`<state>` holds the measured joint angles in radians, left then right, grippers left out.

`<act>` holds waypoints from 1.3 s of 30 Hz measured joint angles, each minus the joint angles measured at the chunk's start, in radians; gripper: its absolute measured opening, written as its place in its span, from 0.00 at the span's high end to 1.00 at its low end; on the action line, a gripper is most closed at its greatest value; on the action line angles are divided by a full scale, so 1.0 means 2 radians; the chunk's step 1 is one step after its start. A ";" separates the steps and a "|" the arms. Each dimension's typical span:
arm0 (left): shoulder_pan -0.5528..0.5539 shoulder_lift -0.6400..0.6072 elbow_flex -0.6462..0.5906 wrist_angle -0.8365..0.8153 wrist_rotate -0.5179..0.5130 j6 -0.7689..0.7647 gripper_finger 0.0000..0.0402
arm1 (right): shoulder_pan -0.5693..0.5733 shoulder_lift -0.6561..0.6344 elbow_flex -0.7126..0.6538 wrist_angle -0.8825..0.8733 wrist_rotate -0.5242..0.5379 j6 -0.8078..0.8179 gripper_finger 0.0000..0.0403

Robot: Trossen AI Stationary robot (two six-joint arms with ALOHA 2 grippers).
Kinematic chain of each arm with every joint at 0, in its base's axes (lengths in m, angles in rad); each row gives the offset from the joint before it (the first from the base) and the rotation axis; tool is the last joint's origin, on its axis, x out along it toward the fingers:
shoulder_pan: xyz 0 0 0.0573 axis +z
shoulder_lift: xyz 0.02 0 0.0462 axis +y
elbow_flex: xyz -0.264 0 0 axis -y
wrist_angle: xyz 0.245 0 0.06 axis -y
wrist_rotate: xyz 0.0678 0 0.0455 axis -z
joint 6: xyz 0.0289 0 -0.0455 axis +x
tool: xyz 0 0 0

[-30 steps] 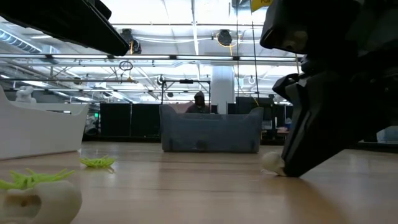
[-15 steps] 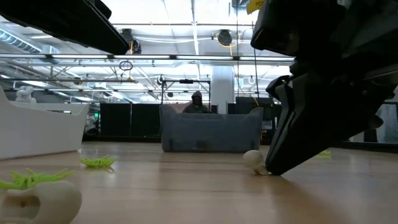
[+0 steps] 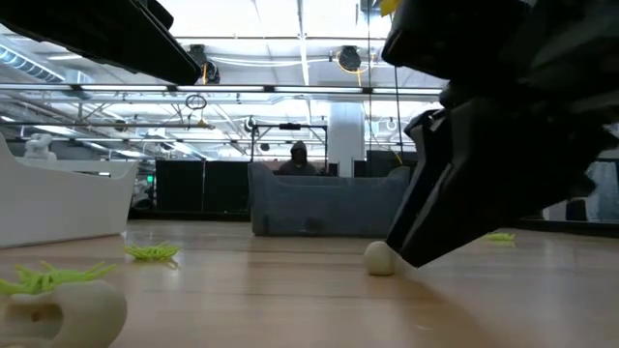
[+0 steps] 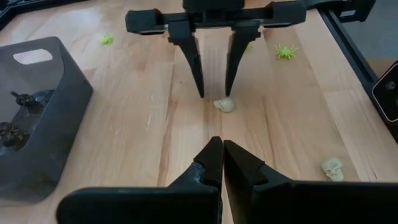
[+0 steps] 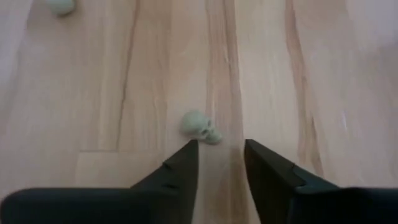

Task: Sort Halloween decoration
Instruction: Put the white skull toy into the white bin

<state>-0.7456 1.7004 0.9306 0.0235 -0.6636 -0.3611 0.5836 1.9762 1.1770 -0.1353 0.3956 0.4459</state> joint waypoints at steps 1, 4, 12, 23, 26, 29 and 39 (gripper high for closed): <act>0.000 0.000 0.000 0.000 0.000 0.000 0.97 | 0.000 0.000 0.000 0.000 0.000 -0.011 0.67; 0.000 0.000 0.000 0.001 -0.001 0.000 0.97 | 0.000 0.000 0.000 0.001 -0.002 -0.058 0.61; 0.003 0.000 0.000 0.008 -0.011 0.001 0.97 | -0.025 0.002 0.000 0.031 -0.033 -0.110 0.59; 0.006 0.000 0.000 0.007 -0.011 0.001 0.97 | -0.030 0.009 0.000 0.058 -0.070 -0.132 0.61; 0.006 0.000 0.000 0.008 -0.011 0.002 0.97 | -0.031 0.009 0.000 0.076 -0.070 -0.150 0.61; 0.006 0.000 0.000 0.008 -0.011 0.002 0.97 | -0.034 0.017 0.000 0.104 -0.073 -0.189 0.61; 0.006 0.000 0.000 0.007 -0.011 0.003 0.97 | -0.062 0.040 0.002 0.127 -0.160 -0.207 0.65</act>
<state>-0.7345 1.7000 0.9306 0.0376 -0.6861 -0.3557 0.4595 2.0563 1.1801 0.1191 0.0753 0.0324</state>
